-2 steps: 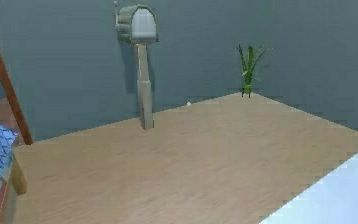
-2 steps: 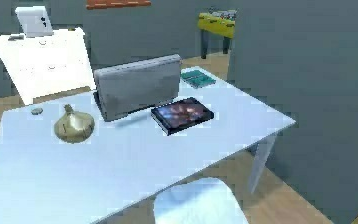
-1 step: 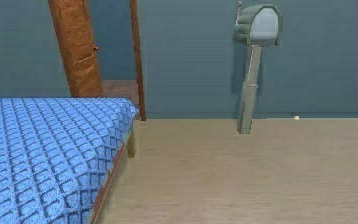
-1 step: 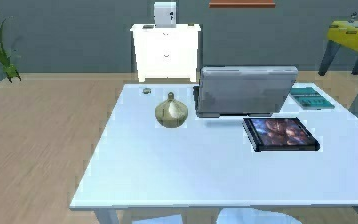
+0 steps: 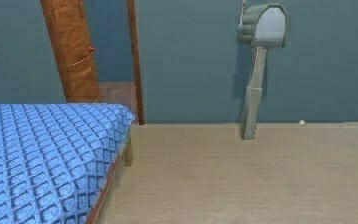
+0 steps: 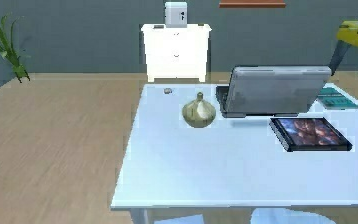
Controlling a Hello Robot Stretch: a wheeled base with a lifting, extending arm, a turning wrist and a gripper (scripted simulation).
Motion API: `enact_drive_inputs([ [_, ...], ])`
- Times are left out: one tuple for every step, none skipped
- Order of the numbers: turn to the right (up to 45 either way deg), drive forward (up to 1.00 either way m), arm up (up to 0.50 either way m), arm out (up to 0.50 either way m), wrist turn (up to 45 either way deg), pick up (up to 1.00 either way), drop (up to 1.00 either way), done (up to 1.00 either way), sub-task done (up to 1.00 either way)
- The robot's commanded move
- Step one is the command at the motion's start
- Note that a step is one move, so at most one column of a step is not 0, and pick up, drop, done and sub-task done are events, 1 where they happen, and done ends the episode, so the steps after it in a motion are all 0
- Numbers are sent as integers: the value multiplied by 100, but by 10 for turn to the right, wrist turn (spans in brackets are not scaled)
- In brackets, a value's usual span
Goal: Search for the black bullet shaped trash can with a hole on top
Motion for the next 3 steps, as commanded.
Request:
enact_drive_inputs([
  [0,100,0,0,0,0,0,0,0],
  [0,80,0,0,0,0,0,0,0],
  [-360,0,0,0,0,0,0,0,0],
])
